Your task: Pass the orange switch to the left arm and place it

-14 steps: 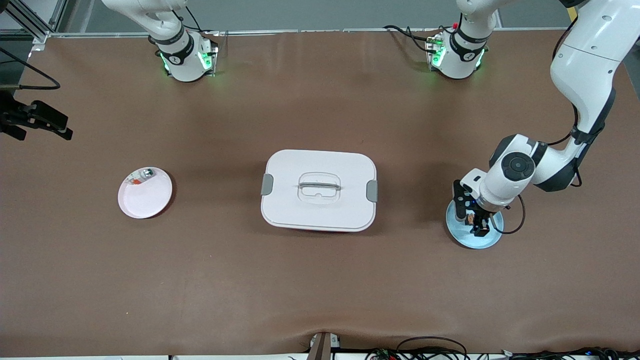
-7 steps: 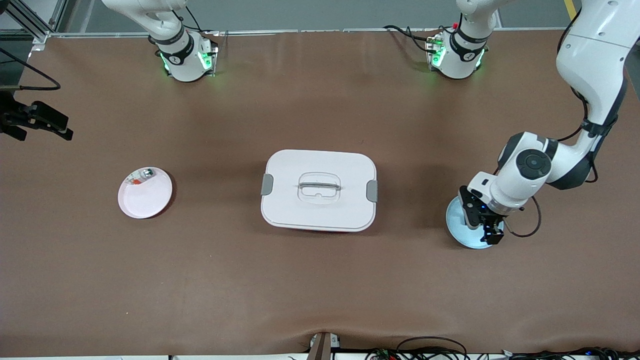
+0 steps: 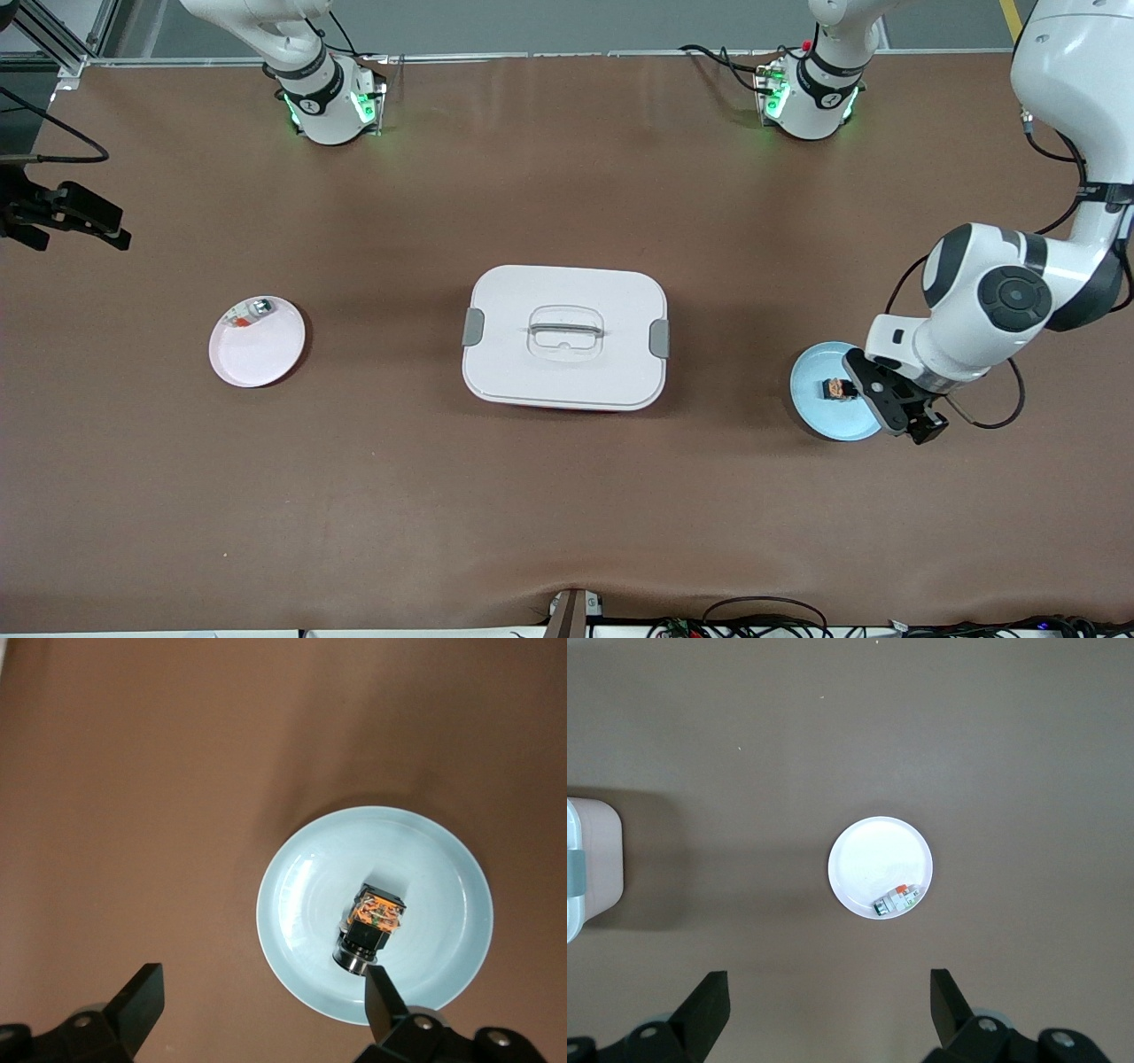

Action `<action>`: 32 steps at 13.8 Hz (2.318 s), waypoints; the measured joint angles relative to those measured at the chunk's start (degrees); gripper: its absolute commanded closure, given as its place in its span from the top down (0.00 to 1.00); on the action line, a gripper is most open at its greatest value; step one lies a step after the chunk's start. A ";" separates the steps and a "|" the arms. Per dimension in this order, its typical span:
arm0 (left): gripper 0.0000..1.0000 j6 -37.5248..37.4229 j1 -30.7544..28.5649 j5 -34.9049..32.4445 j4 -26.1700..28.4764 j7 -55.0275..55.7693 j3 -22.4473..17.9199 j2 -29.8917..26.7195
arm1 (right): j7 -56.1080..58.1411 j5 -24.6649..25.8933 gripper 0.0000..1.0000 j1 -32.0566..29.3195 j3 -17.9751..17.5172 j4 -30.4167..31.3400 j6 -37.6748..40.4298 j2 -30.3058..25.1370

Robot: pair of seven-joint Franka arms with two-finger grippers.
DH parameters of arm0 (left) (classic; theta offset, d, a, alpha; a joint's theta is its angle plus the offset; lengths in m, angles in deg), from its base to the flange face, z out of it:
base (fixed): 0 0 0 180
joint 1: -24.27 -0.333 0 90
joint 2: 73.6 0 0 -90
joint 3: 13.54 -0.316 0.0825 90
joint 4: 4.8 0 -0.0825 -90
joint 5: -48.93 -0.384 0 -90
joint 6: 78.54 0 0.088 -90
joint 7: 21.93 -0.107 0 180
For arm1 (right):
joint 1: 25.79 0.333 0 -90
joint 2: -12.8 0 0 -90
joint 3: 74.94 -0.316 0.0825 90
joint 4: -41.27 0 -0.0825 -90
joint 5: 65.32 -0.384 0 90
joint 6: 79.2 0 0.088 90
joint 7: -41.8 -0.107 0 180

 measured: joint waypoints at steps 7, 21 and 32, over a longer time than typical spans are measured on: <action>1.00 -16.32 0.03 2.22 -10.78 22.17 4.98 -0.68 | 0.01 -0.02 1.00 0.00 -0.01 -0.01 0.02 0.20; 1.00 -27.94 0.09 4.77 -12.89 66.02 8.35 -7.41 | 0.01 -0.02 1.00 0.00 -0.02 -0.01 0.05 0.29; 1.00 -33.10 -4.54 5.40 -16.50 65.66 8.31 -12.82 | 0.01 -0.03 1.00 0.00 -0.08 -0.01 0.05 0.39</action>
